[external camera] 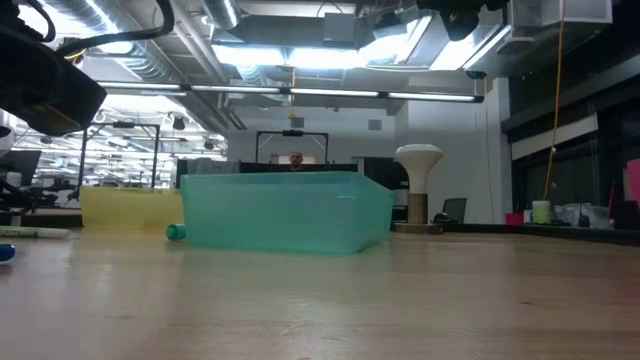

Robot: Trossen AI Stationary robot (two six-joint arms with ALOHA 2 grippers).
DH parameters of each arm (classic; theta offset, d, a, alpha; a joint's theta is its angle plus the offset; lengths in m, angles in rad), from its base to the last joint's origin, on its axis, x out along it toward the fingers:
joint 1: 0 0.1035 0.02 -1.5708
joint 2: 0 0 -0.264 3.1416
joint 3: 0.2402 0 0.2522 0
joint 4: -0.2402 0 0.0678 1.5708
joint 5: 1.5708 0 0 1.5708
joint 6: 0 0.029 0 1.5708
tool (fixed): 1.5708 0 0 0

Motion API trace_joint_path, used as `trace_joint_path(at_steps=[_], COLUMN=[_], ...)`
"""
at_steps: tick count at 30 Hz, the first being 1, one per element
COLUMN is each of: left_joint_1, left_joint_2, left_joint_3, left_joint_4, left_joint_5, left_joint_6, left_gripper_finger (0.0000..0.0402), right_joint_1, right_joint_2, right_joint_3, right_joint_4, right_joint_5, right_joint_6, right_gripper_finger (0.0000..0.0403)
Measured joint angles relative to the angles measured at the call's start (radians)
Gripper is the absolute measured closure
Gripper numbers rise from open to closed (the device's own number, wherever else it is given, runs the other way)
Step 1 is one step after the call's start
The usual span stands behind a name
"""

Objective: Pick & Place Markers
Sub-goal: Put the right blue marker pen into the yellow bin

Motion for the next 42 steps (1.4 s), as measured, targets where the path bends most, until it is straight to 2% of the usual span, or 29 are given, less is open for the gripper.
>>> trace_joint_path(at_steps=[11, 21, 28, 36, 42], left_joint_1=[0.002, 0.002, 0.000, 0.009, 0.058], left_joint_2=[-0.002, -0.007, -0.053, -0.132, -0.225], left_joint_3=[-0.010, -0.013, -0.016, -0.015, -0.014], left_joint_4=[0.018, 0.025, 0.011, 0.003, 0.001], left_joint_5=[0.031, 0.037, 0.034, -0.102, -0.261], left_joint_6=[-0.013, -0.013, -0.013, -0.017, 0.044], left_gripper_finger=[0.0372, 0.0374, 0.0374, 0.0374, 0.0374], right_joint_1=[0.000, 0.000, 0.000, 0.000, 0.000], right_joint_2=[0.000, 0.000, 0.000, 0.000, 0.000], right_joint_3=[0.000, 0.000, 0.000, 0.000, 0.000], right_joint_4=[0.000, 0.000, 0.002, 0.003, 0.029], right_joint_5=[0.000, 0.000, 0.000, 0.000, 0.000], right_joint_6=[0.000, 0.002, 0.003, 0.003, 0.003], right_gripper_finger=[0.0389, 0.0389, 0.0389, 0.0389, 0.0389])
